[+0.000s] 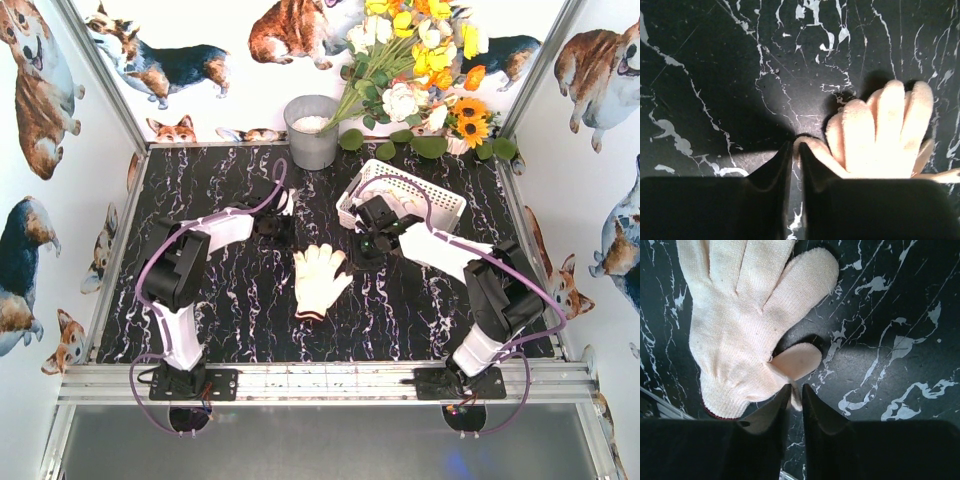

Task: Put the gloves into the storage basket
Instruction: Adjust the glove at the center of the board.

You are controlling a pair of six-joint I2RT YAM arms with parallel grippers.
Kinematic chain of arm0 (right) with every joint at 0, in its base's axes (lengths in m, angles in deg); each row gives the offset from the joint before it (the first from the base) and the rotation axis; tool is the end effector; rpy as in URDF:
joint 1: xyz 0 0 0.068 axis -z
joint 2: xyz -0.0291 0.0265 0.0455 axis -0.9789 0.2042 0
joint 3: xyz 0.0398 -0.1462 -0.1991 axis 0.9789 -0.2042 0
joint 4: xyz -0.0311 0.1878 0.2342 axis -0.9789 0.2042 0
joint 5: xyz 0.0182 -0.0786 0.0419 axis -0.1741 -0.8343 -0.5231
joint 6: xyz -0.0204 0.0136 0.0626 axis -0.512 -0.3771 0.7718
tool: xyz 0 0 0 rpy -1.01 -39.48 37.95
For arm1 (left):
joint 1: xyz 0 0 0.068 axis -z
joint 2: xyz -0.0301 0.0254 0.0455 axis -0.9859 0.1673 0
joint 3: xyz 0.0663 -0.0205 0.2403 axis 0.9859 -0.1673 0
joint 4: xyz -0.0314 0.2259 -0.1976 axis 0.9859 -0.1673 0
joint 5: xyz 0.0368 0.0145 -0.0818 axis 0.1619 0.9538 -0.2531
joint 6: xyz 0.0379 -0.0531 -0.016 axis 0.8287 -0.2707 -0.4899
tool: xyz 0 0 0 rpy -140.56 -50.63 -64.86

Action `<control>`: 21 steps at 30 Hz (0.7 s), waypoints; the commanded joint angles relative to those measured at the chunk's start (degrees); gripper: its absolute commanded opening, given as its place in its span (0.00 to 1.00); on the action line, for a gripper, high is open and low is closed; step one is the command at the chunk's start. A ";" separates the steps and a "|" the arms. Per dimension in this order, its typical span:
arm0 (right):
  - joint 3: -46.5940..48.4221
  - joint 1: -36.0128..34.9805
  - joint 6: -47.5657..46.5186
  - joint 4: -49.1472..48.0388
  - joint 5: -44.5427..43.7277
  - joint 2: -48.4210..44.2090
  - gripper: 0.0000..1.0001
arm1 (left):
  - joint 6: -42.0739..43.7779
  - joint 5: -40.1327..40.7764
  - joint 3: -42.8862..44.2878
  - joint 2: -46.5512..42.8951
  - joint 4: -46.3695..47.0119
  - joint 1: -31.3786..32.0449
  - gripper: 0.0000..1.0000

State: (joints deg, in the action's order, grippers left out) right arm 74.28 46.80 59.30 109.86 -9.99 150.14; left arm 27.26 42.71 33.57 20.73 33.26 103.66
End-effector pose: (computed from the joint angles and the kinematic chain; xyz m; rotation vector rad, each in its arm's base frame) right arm 0.3026 0.2012 0.1252 -0.2208 2.7952 0.6344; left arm 0.3776 -0.1795 0.0903 0.2261 2.6539 -0.6350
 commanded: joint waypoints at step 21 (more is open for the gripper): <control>-9.45 -17.56 11.06 -12.38 -4.54 -10.26 0.45 | -12.79 -10.72 -22.45 -22.68 7.07 -1.21 0.72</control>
State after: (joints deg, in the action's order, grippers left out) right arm 62.26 31.56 70.36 101.12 -10.69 137.51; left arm 20.31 38.36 16.30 -0.51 37.87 102.94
